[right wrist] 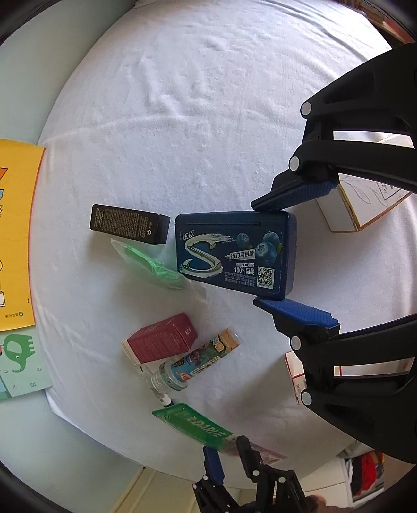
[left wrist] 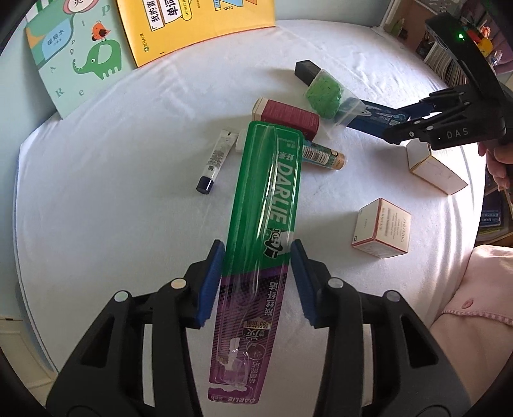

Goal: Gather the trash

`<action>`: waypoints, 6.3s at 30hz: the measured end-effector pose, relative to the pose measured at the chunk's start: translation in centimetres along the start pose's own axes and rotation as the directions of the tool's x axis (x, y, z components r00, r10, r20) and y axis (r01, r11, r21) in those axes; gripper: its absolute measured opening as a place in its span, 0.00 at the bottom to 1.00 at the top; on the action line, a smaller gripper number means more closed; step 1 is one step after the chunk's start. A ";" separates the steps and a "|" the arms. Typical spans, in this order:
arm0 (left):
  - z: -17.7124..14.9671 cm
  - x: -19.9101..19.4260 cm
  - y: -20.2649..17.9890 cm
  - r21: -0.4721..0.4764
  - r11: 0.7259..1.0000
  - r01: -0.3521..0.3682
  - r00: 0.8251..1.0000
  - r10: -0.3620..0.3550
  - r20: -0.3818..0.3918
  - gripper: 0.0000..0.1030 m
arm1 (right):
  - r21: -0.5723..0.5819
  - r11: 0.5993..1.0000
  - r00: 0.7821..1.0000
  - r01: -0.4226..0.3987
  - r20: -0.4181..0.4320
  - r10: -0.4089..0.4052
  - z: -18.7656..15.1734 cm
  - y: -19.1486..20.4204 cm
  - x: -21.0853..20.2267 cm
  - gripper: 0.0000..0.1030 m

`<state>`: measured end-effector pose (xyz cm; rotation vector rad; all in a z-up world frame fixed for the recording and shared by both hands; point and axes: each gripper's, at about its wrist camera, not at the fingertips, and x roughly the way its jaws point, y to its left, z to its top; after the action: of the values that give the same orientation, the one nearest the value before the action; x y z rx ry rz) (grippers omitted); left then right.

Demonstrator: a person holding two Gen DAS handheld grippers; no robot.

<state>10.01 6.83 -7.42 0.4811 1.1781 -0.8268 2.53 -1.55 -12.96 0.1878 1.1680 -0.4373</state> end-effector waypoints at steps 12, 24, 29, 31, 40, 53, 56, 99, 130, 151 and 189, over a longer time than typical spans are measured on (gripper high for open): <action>-2.9 -4.4 -2.7 -0.220 0.972 -0.082 0.993 0.097 0.061 0.39 | -0.078 0.995 0.993 -0.054 0.104 0.062 -2.2 -0.1 -4.8 0.52; -8.1 -9.7 -3.9 -0.449 0.875 -0.182 0.965 0.246 0.087 0.39 | -0.380 0.911 0.953 -0.157 0.183 0.241 -0.2 5.7 -11.0 0.52; -12.3 -12.0 -4.7 -0.574 0.786 -0.232 0.944 0.323 0.061 0.39 | -0.559 0.801 0.931 -0.214 0.131 0.340 -0.8 11.6 -12.4 0.52; -14.4 -12.6 -5.0 -0.623 0.742 -0.249 0.938 0.346 0.037 0.39 | -0.620 0.748 0.922 -0.238 0.098 0.374 -1.6 14.1 -12.5 0.52; -25.0 -15.0 -7.6 -0.811 0.497 -0.309 0.902 0.424 -0.083 0.39 | -0.813 0.480 0.882 -0.328 -0.081 0.465 -6.8 25.7 -12.3 0.52; -38.4 -16.0 -9.8 -0.941 0.184 -0.284 0.894 0.407 -0.190 0.39 | -0.904 0.104 0.838 -0.414 -0.335 0.430 -15.2 41.1 -11.1 0.52; -41.1 -15.5 -10.1 -0.961 0.118 -0.251 0.902 0.388 -0.188 0.39 | -0.902 0.033 0.830 -0.430 -0.380 0.408 -17.2 44.0 -10.7 0.52; -51.3 -12.1 -11.6 -0.956 -0.168 -0.242 0.931 0.236 -0.277 0.71 | -0.872 -0.092 0.838 -0.481 -0.488 0.243 -22.7 52.1 -6.0 0.80; -17.9 -11.1 -5.6 -0.569 0.751 -0.334 0.930 0.362 -0.069 0.94 | -0.603 0.747 0.937 -0.280 -0.004 0.348 -5.6 19.6 -8.1 0.87; 2.4 -5.7 -10.3 -0.327 0.898 -0.294 0.949 0.315 0.013 0.94 | -0.407 0.907 0.975 -0.108 0.135 0.177 -0.6 -0.3 -7.3 0.87; 12.2 6.7 -4.7 -0.581 0.787 -0.206 0.979 0.167 -0.121 0.73 | -0.329 0.934 0.990 -0.139 -0.041 0.133 14.4 -3.9 7.2 0.74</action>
<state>14.84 -6.98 -9.24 0.0975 1.3481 -0.2379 15.35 -11.98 -13.69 -0.0206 1.2202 -0.1125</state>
